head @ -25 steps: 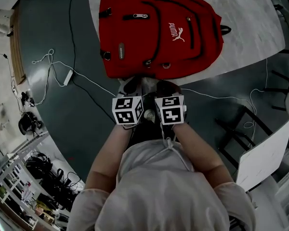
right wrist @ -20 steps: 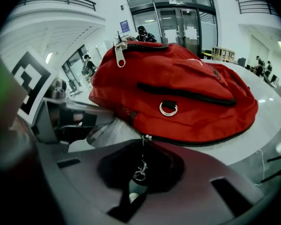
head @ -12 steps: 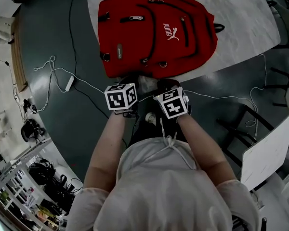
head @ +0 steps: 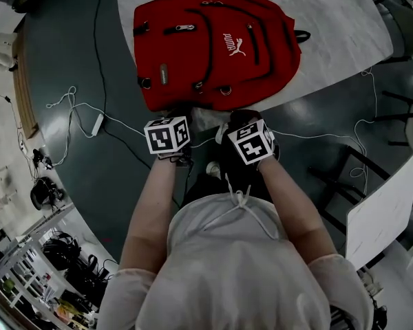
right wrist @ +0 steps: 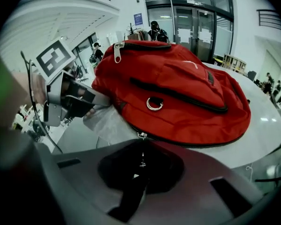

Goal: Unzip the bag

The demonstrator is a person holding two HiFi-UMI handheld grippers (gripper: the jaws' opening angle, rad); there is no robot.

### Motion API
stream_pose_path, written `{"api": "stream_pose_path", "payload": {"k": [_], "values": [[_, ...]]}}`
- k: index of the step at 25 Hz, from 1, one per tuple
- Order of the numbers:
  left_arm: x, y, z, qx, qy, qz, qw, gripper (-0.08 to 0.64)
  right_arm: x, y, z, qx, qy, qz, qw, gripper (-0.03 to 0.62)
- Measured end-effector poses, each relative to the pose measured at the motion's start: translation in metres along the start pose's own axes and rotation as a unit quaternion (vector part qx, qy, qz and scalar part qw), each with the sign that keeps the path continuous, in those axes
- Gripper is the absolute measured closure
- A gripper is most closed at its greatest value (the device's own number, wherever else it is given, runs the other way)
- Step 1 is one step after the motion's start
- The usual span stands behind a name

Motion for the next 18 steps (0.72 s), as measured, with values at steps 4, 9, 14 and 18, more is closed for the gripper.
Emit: {"api": "stream_pose_path", "payload": {"k": [4, 9, 14, 18], "values": [[-0.001, -0.001, 0.0, 0.004, -0.003, 0.001, 1.0, 0.541, -0.007, 0.004, 0.009, -0.016, 0.013, -0.004, 1.0, 0.565], [-0.001, 0.0, 0.0, 0.005, -0.003, 0.0, 1.0, 0.541, -0.014, 0.012, 0.028, -0.028, 0.002, -0.013, 1.0, 0.565], [-0.001, 0.001, 0.001, 0.009, -0.009, 0.001, 0.9999, 0.541, -0.02, 0.019, 0.045, -0.035, -0.003, -0.014, 0.999, 0.565], [-0.001, 0.0, 0.003, 0.017, -0.019, 0.001, 0.9997, 0.541, -0.022, 0.021, 0.052, -0.037, -0.005, -0.015, 0.999, 0.565]]}}
Point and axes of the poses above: the fingertips, and each gripper's own axes: y backward along the fingers, z to its right, x out of its top, the point moved 10 cm from there along y, backward along the fingers, and after that the axes turned 1 degree about -y, right-handed, at the moved point
